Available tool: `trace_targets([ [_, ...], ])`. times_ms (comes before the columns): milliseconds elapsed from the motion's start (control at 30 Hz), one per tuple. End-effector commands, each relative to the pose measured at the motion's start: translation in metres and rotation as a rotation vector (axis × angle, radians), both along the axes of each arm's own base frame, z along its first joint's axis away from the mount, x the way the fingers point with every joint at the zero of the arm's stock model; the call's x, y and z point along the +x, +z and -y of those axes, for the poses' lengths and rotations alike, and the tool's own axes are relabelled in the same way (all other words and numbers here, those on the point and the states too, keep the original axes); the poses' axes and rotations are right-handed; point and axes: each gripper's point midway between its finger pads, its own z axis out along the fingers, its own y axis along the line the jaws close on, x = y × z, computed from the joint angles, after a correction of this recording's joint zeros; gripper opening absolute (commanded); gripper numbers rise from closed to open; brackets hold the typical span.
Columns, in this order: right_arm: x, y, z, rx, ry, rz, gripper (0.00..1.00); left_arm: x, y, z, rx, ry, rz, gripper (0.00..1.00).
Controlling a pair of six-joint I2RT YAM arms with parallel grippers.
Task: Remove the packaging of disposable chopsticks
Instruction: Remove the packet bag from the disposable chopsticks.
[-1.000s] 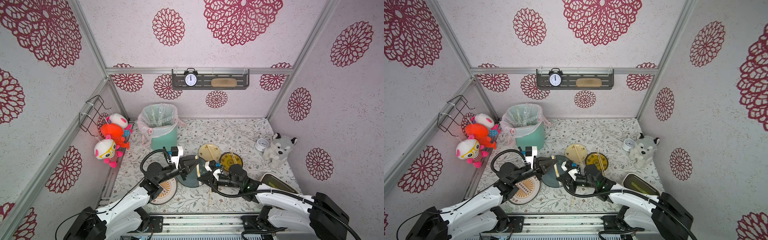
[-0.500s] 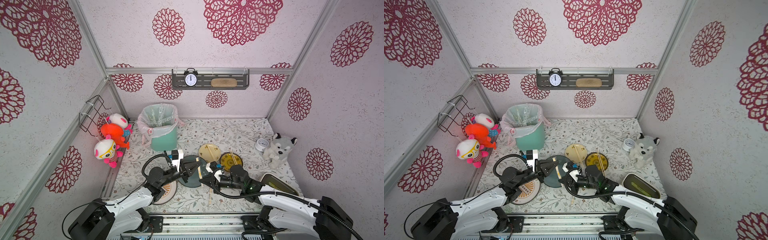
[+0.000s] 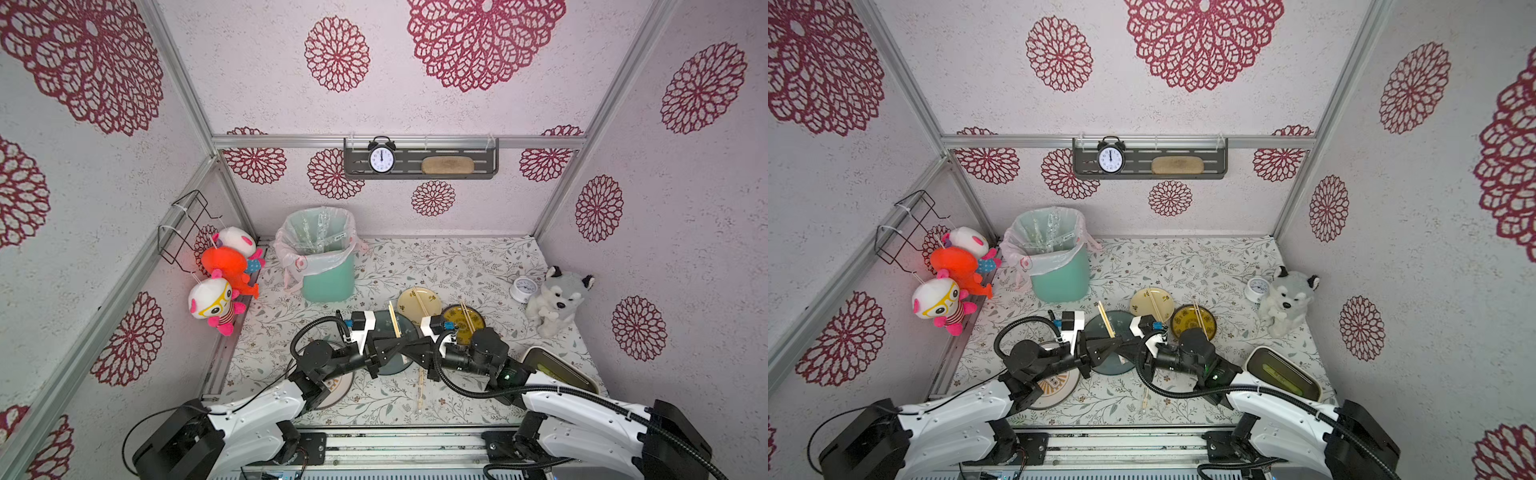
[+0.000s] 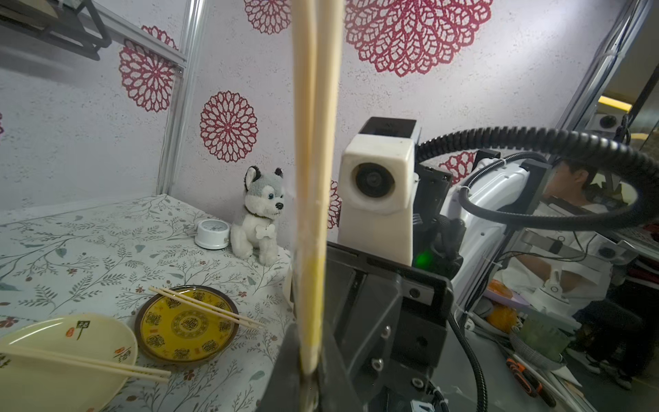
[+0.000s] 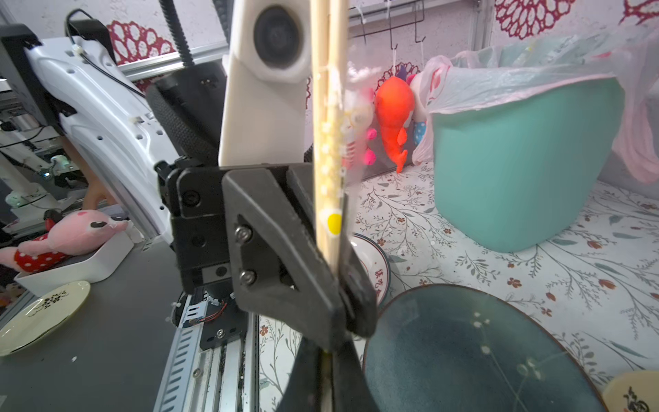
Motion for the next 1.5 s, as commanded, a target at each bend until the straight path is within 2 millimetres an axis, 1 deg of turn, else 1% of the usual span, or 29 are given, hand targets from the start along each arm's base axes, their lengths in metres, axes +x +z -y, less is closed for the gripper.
trace_targets([
  [0, -0.015, 0.139, 0.023, 0.364, -0.010, 0.306, 0.00, -0.003, -0.078, -0.002, 0.255, -0.007, -0.180, 0.06],
  [67, -0.012, 0.126, 0.021, 0.346, -0.018, 0.284, 0.00, -0.002, -0.065, -0.003, 0.236, -0.002, -0.150, 0.05],
  [167, -0.008, 0.107, 0.024, 0.340, -0.047, 0.254, 0.00, 0.002, -0.043, -0.011, 0.193, 0.023, -0.105, 0.02],
  [200, -0.009, 0.103, 0.025, 0.337, -0.047, 0.242, 0.00, 0.003, -0.037, -0.012, 0.186, 0.028, -0.097, 0.03],
  [300, -0.009, 0.084, 0.024, 0.310, -0.043, 0.198, 0.00, 0.009, -0.020, -0.014, 0.159, 0.043, -0.071, 0.09],
  [333, -0.006, 0.075, 0.024, 0.291, -0.055, 0.182, 0.00, 0.009, -0.011, -0.014, 0.150, 0.036, -0.054, 0.14],
  [367, -0.005, 0.068, 0.023, 0.279, -0.061, 0.170, 0.00, 0.009, -0.003, -0.014, 0.146, 0.027, -0.039, 0.22],
  [433, -0.002, 0.054, 0.022, 0.256, -0.075, 0.150, 0.00, 0.011, 0.015, -0.014, 0.129, 0.033, -0.006, 0.48],
  [467, -0.001, 0.049, 0.021, 0.245, -0.076, 0.144, 0.00, 0.011, 0.023, -0.013, 0.124, 0.027, 0.015, 0.57],
  [500, 0.000, 0.045, 0.020, 0.235, -0.073, 0.133, 0.00, 0.010, 0.033, -0.013, 0.114, 0.023, 0.038, 0.63],
  [533, -0.001, 0.041, 0.019, 0.229, -0.070, 0.126, 0.00, 0.011, 0.042, -0.014, 0.102, 0.032, 0.053, 0.65],
  [667, 0.001, 0.032, 0.017, 0.214, -0.073, 0.112, 0.00, 0.012, 0.071, -0.014, 0.071, 0.032, 0.105, 0.70],
  [733, 0.002, 0.030, 0.017, 0.213, -0.080, 0.111, 0.00, 0.009, 0.082, -0.010, 0.058, 0.000, 0.121, 0.70],
  [800, 0.002, 0.029, 0.018, 0.210, -0.086, 0.114, 0.00, 0.005, 0.088, -0.006, 0.049, -0.041, 0.129, 0.68],
  [867, 0.002, 0.031, 0.020, 0.214, -0.087, 0.118, 0.00, 0.007, 0.087, -0.004, 0.047, -0.040, 0.130, 0.67],
  [900, 0.001, 0.031, 0.020, 0.216, -0.087, 0.119, 0.00, 0.010, 0.087, -0.003, 0.046, -0.031, 0.132, 0.63],
  [933, 0.001, 0.032, 0.021, 0.217, -0.087, 0.121, 0.00, 0.013, 0.086, -0.002, 0.049, -0.023, 0.133, 0.59],
  [967, 0.001, 0.032, 0.021, 0.217, -0.089, 0.123, 0.00, 0.014, 0.084, -0.001, 0.056, -0.023, 0.129, 0.51],
  [1033, 0.000, 0.034, 0.022, 0.221, -0.089, 0.126, 0.00, 0.015, 0.080, 0.001, 0.064, -0.032, 0.123, 0.43],
  [1067, -0.001, 0.034, 0.023, 0.221, -0.088, 0.127, 0.00, 0.015, 0.079, 0.002, 0.065, -0.038, 0.119, 0.36],
  [1100, -0.001, 0.034, 0.022, 0.221, -0.087, 0.127, 0.00, 0.015, 0.078, 0.003, 0.065, -0.042, 0.118, 0.26],
  [1133, 0.000, 0.034, 0.022, 0.221, -0.087, 0.126, 0.00, 0.014, 0.077, 0.003, 0.066, -0.048, 0.114, 0.20],
  [1167, 0.000, 0.035, 0.021, 0.220, -0.084, 0.126, 0.00, 0.013, 0.076, 0.004, 0.066, -0.052, 0.114, 0.18],
  [1233, -0.001, 0.034, 0.020, 0.216, -0.076, 0.124, 0.00, 0.013, 0.074, 0.003, 0.068, -0.049, 0.113, 0.18],
  [1333, 0.000, 0.032, 0.018, 0.213, -0.075, 0.119, 0.00, 0.012, 0.073, 0.002, 0.071, -0.046, 0.119, 0.14],
  [1367, 0.001, 0.032, 0.018, 0.216, -0.077, 0.118, 0.00, 0.012, 0.070, 0.002, 0.080, -0.050, 0.106, 0.13],
  [1400, 0.001, 0.033, 0.017, 0.221, -0.077, 0.120, 0.00, 0.011, 0.066, 0.003, 0.087, -0.056, 0.090, 0.10],
  [1467, 0.002, 0.037, 0.018, 0.230, -0.085, 0.132, 0.00, 0.009, 0.052, 0.006, 0.095, -0.071, 0.057, 0.08],
])
